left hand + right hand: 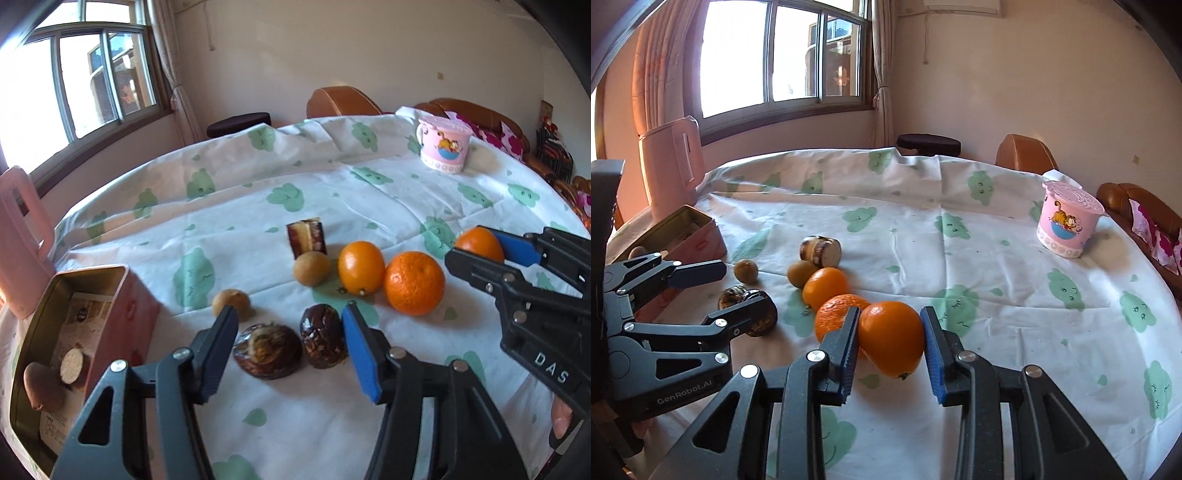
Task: Organize fruits
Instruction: 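Grasp a large orange with the right tool while the left tool moves toward the dates, then close the left tool on a brown date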
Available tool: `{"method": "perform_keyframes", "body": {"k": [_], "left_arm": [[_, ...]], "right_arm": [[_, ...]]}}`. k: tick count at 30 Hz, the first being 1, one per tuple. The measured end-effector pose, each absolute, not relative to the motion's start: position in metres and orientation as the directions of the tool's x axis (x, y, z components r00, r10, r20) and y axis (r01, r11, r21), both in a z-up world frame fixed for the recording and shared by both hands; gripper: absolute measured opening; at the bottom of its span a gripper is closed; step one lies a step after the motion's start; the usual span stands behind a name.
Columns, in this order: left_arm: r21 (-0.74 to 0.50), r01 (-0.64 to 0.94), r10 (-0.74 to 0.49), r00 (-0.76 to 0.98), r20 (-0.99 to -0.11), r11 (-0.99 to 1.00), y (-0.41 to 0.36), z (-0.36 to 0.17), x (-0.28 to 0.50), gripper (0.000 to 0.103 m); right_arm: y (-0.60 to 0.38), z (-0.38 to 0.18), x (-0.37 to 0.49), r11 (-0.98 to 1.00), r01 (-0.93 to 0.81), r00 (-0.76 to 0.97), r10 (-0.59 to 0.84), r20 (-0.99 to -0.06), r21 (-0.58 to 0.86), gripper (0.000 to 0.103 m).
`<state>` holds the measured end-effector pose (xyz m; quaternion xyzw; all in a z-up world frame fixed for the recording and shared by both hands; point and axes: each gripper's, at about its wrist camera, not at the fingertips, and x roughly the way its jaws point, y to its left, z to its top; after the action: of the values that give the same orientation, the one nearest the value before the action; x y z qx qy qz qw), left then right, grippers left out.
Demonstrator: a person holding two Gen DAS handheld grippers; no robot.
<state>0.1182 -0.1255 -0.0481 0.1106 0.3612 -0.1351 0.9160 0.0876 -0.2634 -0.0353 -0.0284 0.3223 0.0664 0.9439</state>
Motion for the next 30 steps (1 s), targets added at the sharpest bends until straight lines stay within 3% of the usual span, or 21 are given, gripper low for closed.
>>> {"method": "perform_keyframes", "body": {"k": [9,13,15,16,17,30], "left_arm": [[0.141,0.345,-0.145,0.684,-0.715,0.928,-0.141,-0.055,0.123,0.053],[0.141,0.346,-0.149,0.689,-0.71,0.927,-0.141,-0.054,0.123,0.044],[0.128,0.358,-0.172,0.694,-0.699,0.925,-0.139,-0.052,0.121,0.038],[0.128,0.357,-0.174,0.7,-0.692,0.925,-0.139,-0.051,0.119,0.031],[0.129,0.355,-0.174,0.704,-0.688,0.926,-0.138,-0.05,0.119,0.019],[0.058,0.35,-0.223,0.706,-0.672,0.935,-0.126,-0.046,0.118,0.021]], "right_arm": [[-0.265,-0.034,0.085,0.988,-0.157,0.784,0.124,-0.608,-0.002,0.034],[-0.265,-0.033,0.084,0.988,-0.153,0.792,0.121,-0.599,-0.002,0.034],[-0.265,-0.032,0.082,0.988,-0.152,0.798,0.118,-0.591,-0.008,0.034],[-0.264,-0.032,0.081,0.988,-0.151,0.8,0.116,-0.589,-0.011,0.034],[-0.264,-0.031,0.081,0.988,-0.153,0.801,0.118,-0.587,-0.011,0.034],[-0.266,-0.03,0.079,0.988,-0.152,0.809,0.122,-0.575,-0.005,0.034]]}}
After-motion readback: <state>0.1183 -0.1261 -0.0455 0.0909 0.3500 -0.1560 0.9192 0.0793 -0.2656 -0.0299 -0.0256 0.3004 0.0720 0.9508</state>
